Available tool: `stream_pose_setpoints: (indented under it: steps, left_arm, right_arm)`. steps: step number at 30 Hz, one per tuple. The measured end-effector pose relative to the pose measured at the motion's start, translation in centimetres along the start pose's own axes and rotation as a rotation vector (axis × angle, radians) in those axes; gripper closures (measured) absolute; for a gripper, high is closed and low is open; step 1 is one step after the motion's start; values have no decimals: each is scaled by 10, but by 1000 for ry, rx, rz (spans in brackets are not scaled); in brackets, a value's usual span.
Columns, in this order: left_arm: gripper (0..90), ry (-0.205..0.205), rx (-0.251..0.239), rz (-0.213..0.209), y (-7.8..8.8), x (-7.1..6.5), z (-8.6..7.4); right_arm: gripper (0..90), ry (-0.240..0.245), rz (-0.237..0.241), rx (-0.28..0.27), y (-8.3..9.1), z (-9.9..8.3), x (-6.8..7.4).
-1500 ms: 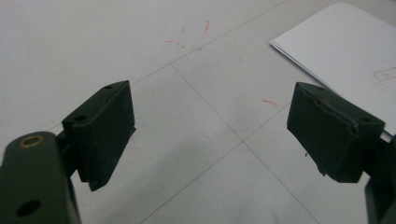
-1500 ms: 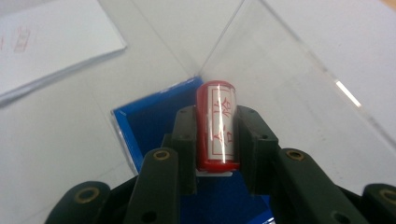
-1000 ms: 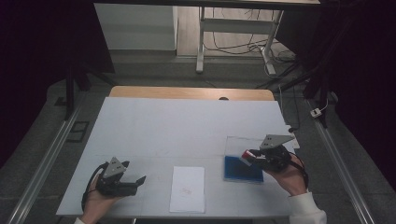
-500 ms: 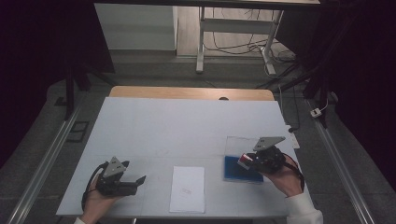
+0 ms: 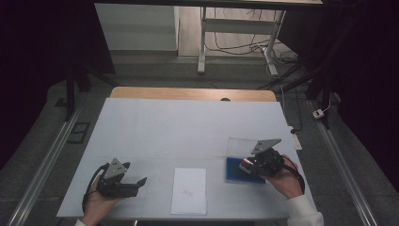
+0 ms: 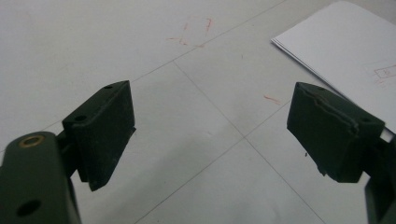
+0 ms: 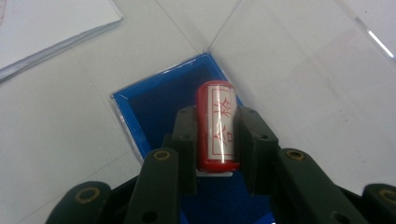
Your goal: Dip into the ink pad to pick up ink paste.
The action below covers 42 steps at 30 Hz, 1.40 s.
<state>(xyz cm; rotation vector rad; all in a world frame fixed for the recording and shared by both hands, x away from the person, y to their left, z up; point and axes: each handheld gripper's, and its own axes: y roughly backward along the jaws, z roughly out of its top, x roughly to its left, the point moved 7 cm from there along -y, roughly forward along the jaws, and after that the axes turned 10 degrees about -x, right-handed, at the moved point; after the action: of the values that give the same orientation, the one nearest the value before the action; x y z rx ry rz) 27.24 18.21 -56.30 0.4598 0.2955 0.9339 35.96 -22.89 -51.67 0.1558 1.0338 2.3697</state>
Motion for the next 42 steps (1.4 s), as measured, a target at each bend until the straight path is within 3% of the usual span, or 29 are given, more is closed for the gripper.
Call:
stream_pose_setpoints:
  steps: [4,25,37,42]
  left_arm:
    - [154,0,1,0,0,0,0]
    - [155,-1,2,1,1,1,-1]
    - [155,-3,4,4,1,1,-1]
    - [155,-6,3,2,1,0,0]
  right_arm:
    - [698,8,-2,23,-2,-2,0]
    - [699,5,-1,21,-5,-5,-1]
    - [702,13,-17,48,-6,-5,1]
    - [703,12,-25,82,-8,-6,2]
